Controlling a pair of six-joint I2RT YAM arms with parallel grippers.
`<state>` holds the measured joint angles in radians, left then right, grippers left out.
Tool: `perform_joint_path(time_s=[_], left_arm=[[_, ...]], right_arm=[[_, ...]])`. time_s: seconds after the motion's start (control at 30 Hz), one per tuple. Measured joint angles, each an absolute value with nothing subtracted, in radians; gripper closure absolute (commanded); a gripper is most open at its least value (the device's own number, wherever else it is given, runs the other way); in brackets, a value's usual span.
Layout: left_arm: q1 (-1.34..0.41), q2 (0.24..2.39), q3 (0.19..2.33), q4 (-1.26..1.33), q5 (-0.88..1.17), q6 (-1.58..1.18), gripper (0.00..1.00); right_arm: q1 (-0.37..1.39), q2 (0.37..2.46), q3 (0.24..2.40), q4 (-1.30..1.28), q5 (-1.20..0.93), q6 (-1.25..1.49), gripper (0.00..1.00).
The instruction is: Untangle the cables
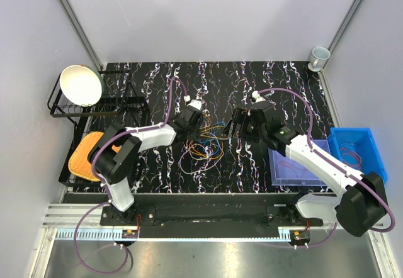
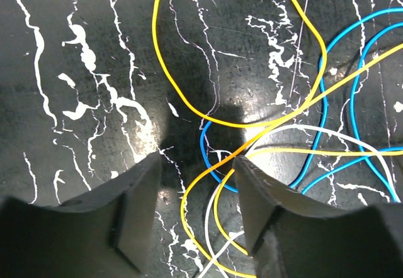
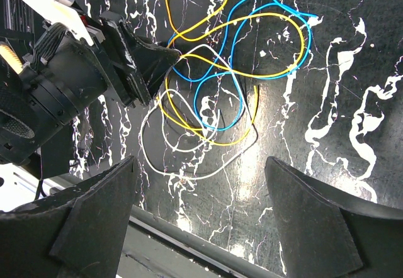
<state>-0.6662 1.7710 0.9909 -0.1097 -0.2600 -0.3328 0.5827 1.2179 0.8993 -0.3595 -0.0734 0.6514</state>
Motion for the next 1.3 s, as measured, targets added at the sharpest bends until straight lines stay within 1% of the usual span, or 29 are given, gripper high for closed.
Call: perform_joint_path(time_s=[0.1,0.2,0.23,0.27,0.3,0.57,0.8,0.97,1.1,1.2,1.3], left_arm=[[-0.666,1.771,0.987,-0.107,-0.257,-0.334,0.49],[-0.666,1.771,0.986,-0.104,-0.257,-0.336,0.62],[-0.666,1.771,0.986,-0.103,-0.258,-0.336,0.84],[-0.666,1.771,0.986,-0.102,-0.258,-0.333,0.93],[-0.666,1.771,0.986,-0.101,-0.258,-0.342,0.99],[-0.659,1.781,1.012,-0.120,-0.262,-0.321,1.00],[-0.658,1.783,1.184,-0.223,-0.280,-0.304,1.00],[-0.658,1.700,1.353,-0.326,-0.286,-0.302,1.00],[-0.658,1.608,1.534,-0.398,-0.279,-0.295,1.00],[-0.658,1.581,1.743,-0.464,-0.257,-0.276,1.00],[-0.658,1.555,1.950,-0.481,-0.189,-0.250,1.00]], right_arm=[[0.583,1.222,0.899,-0.359,-0.073,0.651,0.13],[0.583,1.224,0.899,-0.359,-0.073,0.651,0.13],[0.583,1.224,0.899,-0.358,-0.073,0.651,0.13],[0.583,1.224,0.899,-0.358,-0.073,0.651,0.13],[0.583,1.224,0.899,-0.358,-0.073,0.651,0.13],[0.583,1.229,0.901,-0.356,-0.074,0.651,0.13],[0.583,1.234,0.931,-0.356,-0.074,0.651,0.12],[0.583,1.230,0.976,-0.370,-0.070,0.644,0.12],[0.583,1.197,1.029,-0.395,-0.059,0.627,0.09],[0.583,1.150,1.063,-0.402,-0.035,0.613,0.08],[0.584,1.102,1.104,-0.400,-0.010,0.603,0.07]])
